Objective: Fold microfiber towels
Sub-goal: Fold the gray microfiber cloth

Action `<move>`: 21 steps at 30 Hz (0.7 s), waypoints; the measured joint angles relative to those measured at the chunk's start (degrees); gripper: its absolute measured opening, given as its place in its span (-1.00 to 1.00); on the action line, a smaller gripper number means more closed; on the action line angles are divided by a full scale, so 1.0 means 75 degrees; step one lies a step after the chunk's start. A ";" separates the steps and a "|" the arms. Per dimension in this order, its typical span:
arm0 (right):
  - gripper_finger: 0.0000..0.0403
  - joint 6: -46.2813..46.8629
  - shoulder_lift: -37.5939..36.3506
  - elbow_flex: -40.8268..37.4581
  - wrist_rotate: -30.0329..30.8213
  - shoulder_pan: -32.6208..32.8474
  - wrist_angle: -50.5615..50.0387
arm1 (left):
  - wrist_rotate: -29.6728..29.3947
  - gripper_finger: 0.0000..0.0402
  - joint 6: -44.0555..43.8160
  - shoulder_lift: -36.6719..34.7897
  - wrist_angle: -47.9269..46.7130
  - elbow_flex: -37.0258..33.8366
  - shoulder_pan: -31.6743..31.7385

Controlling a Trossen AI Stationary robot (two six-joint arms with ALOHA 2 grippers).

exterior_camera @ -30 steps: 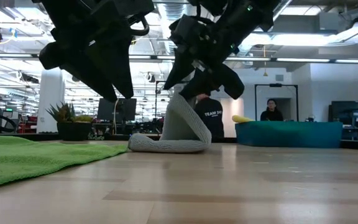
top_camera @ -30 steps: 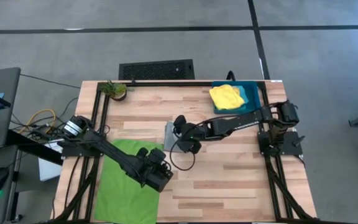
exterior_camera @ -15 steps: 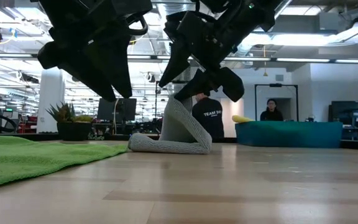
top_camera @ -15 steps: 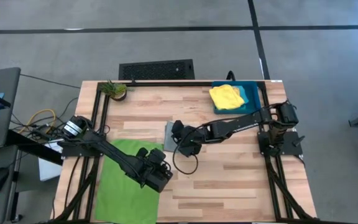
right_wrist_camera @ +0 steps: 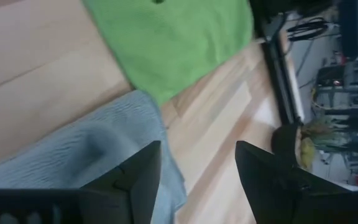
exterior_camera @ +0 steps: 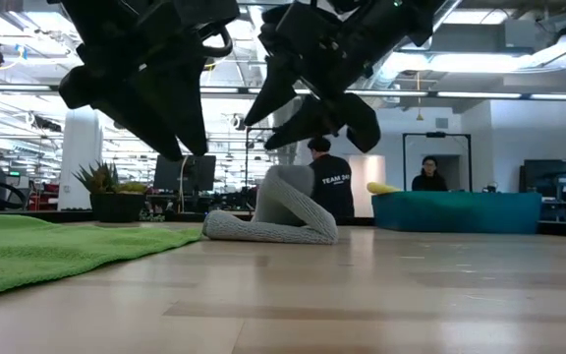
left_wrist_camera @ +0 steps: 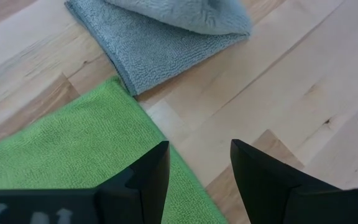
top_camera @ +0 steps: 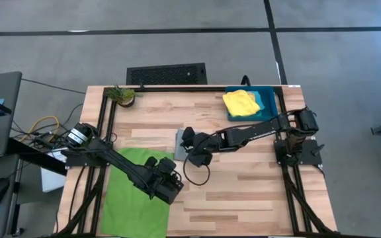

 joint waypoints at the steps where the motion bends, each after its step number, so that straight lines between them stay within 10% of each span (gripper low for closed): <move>1: 0.14 0.0025 0.0002 0.0000 0.0003 0.0000 0.0096 | 0.0000 -0.19 -0.0002 0.0000 -0.0025 0.0000 0.0000; 11: 0.14 0.0145 -0.0065 0.0000 0.1294 0.0010 -0.0727 | 0.0003 -0.19 -0.0006 0.0000 -0.0042 0.0000 0.0000; 21: 0.14 0.2446 -0.1223 -0.0001 -0.0687 -0.0119 -0.2977 | 0.0020 -0.19 0.0014 0.0000 -0.0099 0.0000 0.0000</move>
